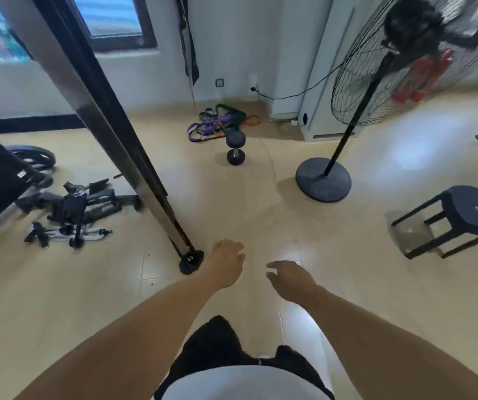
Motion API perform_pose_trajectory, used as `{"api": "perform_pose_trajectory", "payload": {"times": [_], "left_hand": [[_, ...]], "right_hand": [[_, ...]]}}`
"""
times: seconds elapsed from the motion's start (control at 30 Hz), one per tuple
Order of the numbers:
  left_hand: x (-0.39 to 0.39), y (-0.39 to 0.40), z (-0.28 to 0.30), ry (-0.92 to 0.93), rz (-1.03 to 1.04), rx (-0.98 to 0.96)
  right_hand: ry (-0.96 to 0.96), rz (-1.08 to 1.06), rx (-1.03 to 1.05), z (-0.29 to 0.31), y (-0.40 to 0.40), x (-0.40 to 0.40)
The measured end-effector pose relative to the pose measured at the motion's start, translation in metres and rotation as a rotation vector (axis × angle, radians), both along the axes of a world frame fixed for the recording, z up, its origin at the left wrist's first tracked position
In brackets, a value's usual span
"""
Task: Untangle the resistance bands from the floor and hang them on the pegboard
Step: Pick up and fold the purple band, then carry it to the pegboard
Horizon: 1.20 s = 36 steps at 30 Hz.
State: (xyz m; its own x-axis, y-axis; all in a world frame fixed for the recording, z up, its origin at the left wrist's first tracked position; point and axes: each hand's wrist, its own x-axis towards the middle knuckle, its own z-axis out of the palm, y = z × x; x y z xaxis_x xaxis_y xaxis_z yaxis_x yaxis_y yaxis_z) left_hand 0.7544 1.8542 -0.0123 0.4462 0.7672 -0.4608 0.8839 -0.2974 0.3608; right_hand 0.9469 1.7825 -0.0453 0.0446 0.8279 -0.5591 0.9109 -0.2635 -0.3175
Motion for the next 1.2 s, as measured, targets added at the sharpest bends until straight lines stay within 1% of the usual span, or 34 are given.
{"api": "perform_pose_trajectory", "payload": {"times": [0.13, 0.23, 0.37, 0.5, 0.63, 0.7, 0.8, 0.97, 1.07, 1.2], "left_hand": [[0.026, 0.097, -0.024, -0.018, 0.110, 0.000], [0.037, 0.180, -0.040, 0.019, 0.125, -0.026], [0.050, 0.285, -0.033, 0.071, 0.164, -0.052], [0.075, 0.377, -0.018, 0.031, 0.162, -0.036], [0.108, 0.457, -0.015, -0.002, 0.146, -0.024], [0.120, 0.499, -0.020, -0.013, 0.170, -0.023], [0.127, 0.560, -0.025, -0.003, 0.261, -0.013], [0.133, 0.643, -0.015, -0.006, 0.431, 0.003], [0.141, 0.685, -0.012, -0.035, 0.485, 0.001], [0.151, 0.739, -0.021, -0.026, 0.477, -0.035]], "right_hand": [[0.051, 0.009, -0.023, -0.009, 0.105, 0.016], [0.050, 0.002, -0.039, -0.020, 0.184, 0.031], [0.052, 0.035, -0.051, -0.016, 0.283, 0.050], [0.111, -0.008, -0.030, -0.009, 0.379, 0.065], [0.107, 0.016, -0.077, -0.015, 0.469, 0.086], [0.087, 0.054, -0.100, -0.021, 0.521, 0.100], [0.052, 0.109, -0.099, -0.022, 0.601, 0.119], [0.007, 0.227, -0.102, 0.001, 0.718, 0.134], [0.000, 0.250, -0.116, 0.005, 0.770, 0.132], [0.013, 0.281, -0.151, -0.006, 0.824, 0.136]]}}
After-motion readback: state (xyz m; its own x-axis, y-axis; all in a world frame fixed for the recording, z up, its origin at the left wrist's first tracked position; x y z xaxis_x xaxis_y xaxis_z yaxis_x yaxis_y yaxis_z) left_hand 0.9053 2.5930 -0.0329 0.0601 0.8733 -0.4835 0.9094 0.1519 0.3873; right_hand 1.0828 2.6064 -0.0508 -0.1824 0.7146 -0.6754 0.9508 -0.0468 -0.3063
